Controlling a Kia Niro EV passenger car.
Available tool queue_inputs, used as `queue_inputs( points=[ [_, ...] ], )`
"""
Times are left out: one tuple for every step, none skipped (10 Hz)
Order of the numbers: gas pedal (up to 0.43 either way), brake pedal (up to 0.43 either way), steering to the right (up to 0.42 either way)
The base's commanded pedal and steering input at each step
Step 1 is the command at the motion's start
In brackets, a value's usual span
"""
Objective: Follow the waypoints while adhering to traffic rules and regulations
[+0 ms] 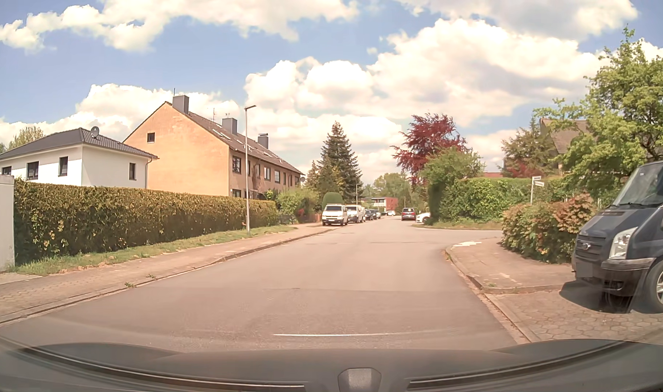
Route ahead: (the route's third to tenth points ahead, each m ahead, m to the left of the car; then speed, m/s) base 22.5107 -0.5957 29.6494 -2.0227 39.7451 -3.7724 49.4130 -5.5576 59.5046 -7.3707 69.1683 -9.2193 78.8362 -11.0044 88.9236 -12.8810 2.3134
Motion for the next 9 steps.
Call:
queue_inputs(
  points=[
    [0.098, 0.000, 0.030],
    [0.098, 0.000, 0.037],
    [0.098, 0.000, 0.051],
    [0.098, 0.000, 0.066],
    [0.098, 0.000, 0.074],
    [0.098, 0.000, 0.083],
    [0.098, 0.000, 0.083],
    [0.098, 0.000, 0.081],
    [0.098, 0.000, 0.079]
  ],
)
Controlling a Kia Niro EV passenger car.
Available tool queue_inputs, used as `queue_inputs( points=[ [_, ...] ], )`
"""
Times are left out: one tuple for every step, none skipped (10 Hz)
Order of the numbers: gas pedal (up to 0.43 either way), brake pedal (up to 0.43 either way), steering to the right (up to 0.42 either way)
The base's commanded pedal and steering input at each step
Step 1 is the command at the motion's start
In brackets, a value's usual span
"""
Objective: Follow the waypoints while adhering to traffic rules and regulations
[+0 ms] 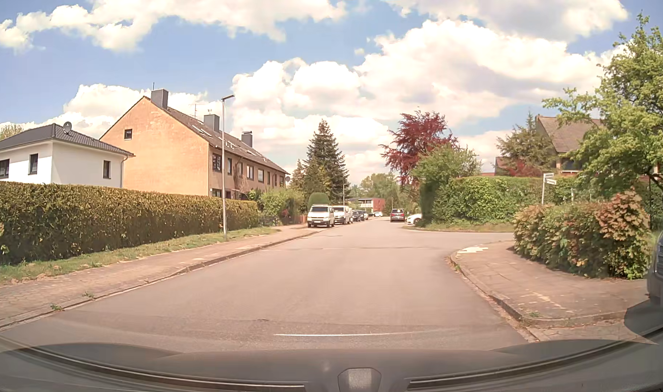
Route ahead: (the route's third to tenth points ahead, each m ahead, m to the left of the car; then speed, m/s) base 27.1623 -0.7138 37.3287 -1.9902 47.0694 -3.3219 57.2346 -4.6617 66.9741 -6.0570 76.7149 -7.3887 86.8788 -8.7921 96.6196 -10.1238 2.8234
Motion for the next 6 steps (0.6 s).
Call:
queue_inputs(
  points=[
    [0.098, 0.000, 0.079],
    [0.098, 0.000, 0.079],
    [0.098, 0.000, 0.077],
    [0.098, 0.000, 0.076],
    [0.098, 0.000, 0.076],
    [0.110, 0.000, 0.075]
  ],
)
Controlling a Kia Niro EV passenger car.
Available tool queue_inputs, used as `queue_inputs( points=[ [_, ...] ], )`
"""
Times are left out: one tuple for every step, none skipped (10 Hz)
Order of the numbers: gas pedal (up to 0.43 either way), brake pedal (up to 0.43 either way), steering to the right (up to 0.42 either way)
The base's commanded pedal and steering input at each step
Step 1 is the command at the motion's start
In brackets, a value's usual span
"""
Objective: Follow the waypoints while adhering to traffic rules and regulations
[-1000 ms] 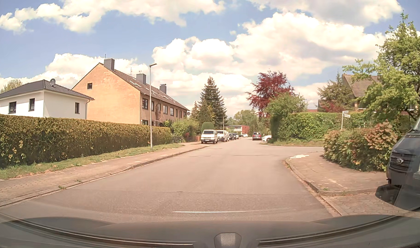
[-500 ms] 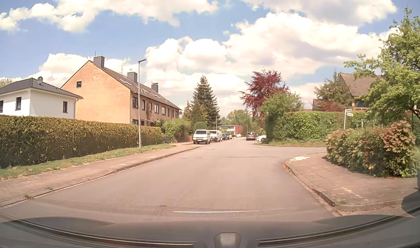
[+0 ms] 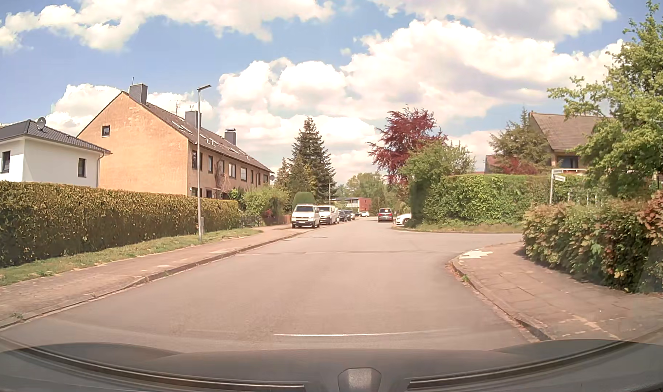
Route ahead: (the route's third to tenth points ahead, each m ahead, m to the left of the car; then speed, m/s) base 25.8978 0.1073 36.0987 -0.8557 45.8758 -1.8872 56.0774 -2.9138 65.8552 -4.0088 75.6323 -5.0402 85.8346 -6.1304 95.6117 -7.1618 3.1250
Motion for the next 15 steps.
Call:
queue_inputs(
  points=[
    [0.118, 0.000, 0.072],
    [0.118, 0.000, 0.070],
    [0.118, 0.000, 0.066],
    [0.118, 0.000, 0.063],
    [0.118, 0.000, 0.057],
    [0.118, 0.000, 0.051],
    [0.118, 0.000, 0.045],
    [0.118, 0.000, 0.038],
    [0.118, 0.000, 0.035],
    [0.118, 0.000, 0.035],
    [0.118, 0.000, 0.035],
    [0.118, 0.000, 0.034],
    [0.110, 0.000, 0.034],
    [0.110, 0.000, 0.032],
    [0.098, 0.000, 0.028]
  ],
)
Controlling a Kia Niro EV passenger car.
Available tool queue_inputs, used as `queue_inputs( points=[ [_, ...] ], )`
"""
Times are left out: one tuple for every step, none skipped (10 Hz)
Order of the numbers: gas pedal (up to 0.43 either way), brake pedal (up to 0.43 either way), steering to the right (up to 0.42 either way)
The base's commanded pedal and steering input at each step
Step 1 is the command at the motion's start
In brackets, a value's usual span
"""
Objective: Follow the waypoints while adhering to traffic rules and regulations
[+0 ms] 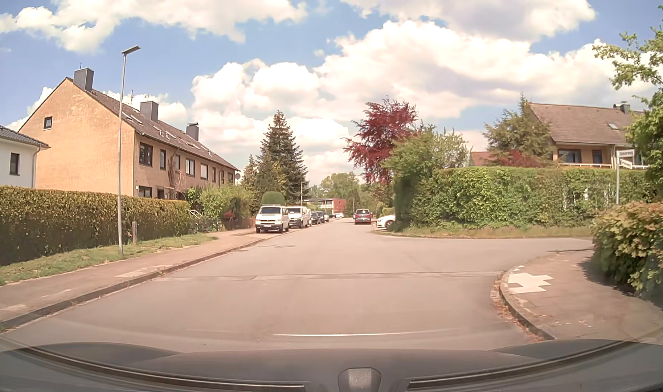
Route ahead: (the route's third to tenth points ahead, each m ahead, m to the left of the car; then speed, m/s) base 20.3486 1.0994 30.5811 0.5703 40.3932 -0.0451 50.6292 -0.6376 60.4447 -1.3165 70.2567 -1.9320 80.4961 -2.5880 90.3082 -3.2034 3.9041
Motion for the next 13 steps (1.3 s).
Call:
queue_inputs(
  points=[
    [0.087, 0.000, 0.024],
    [0.079, 0.000, 0.023],
    [0.079, 0.000, 0.021],
    [0.079, 0.000, 0.019],
    [0.079, 0.000, 0.017],
    [0.079, 0.000, 0.015],
    [0.079, 0.000, 0.012],
    [0.079, 0.000, 0.011],
    [0.079, 0.000, 0.008],
    [0.079, 0.000, 0.006],
    [0.079, 0.000, 0.005],
    [0.079, 0.000, 0.005],
    [0.079, 0.000, 0.005]
  ],
)
